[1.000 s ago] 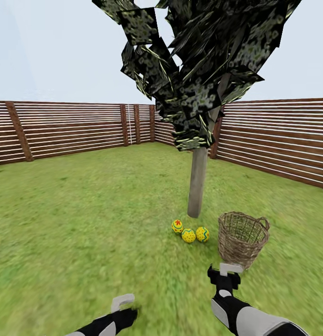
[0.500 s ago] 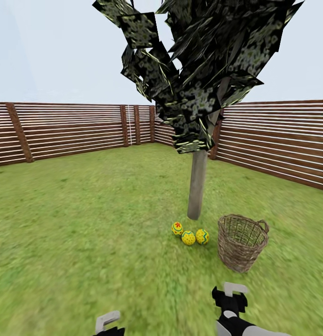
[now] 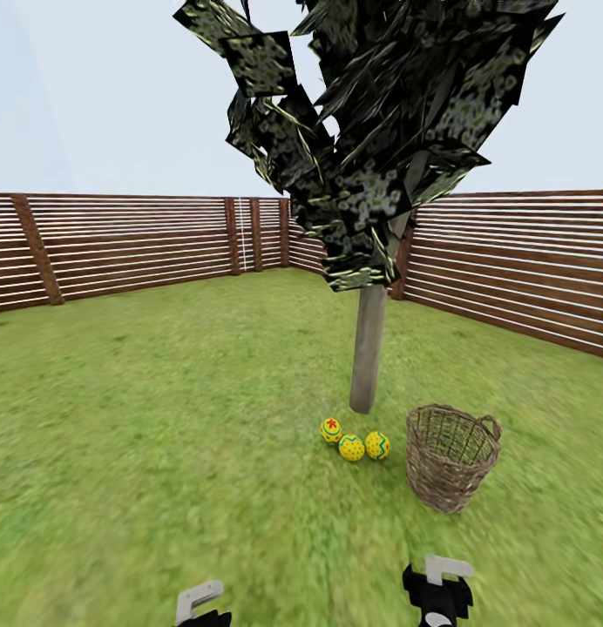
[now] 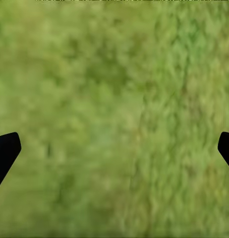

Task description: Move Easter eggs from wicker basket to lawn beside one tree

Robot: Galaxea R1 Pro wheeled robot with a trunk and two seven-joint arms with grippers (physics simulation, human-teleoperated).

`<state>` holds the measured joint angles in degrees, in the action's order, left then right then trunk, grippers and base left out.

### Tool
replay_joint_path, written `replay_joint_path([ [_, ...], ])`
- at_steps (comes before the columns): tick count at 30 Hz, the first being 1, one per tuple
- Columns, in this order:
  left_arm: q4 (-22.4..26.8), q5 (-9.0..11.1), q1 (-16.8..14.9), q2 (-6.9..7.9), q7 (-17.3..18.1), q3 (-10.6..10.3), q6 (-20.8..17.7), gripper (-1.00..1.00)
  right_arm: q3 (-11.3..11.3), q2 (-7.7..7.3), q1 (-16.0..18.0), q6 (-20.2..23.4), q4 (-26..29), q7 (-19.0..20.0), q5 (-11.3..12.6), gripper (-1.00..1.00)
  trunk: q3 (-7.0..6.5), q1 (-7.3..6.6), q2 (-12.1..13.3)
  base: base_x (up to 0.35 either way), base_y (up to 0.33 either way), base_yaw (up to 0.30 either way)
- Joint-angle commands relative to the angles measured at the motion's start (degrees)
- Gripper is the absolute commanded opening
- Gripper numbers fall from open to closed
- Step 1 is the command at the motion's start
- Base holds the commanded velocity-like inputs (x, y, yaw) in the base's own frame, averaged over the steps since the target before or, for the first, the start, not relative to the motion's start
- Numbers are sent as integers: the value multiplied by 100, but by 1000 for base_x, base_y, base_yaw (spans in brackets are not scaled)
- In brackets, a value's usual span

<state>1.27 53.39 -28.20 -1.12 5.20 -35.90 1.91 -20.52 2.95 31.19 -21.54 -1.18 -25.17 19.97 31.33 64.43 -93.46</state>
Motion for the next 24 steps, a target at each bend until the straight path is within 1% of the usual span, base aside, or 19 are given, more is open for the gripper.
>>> replay_joint_path([
  [1,-12,57,-6,-4,25,-48,17,100,-49,8,-33,-27,-13,-6,51,100,-13,-23,39,0,0,0],
  [11,-12,50,-4,-10,23,-49,1,100,-57,21,-249,-22,-14,-5,51,100,-192,-243,440,0,0,0],
  [21,-12,41,25,-24,25,-53,-43,100,-55,48,-649,-22,-14,-5,51,100,-372,-462,841,0,0,0],
  [24,-12,40,82,-57,25,-56,-48,100,-56,54,-729,-20,-14,-5,51,100,-372,-462,841,0,0,0],
])
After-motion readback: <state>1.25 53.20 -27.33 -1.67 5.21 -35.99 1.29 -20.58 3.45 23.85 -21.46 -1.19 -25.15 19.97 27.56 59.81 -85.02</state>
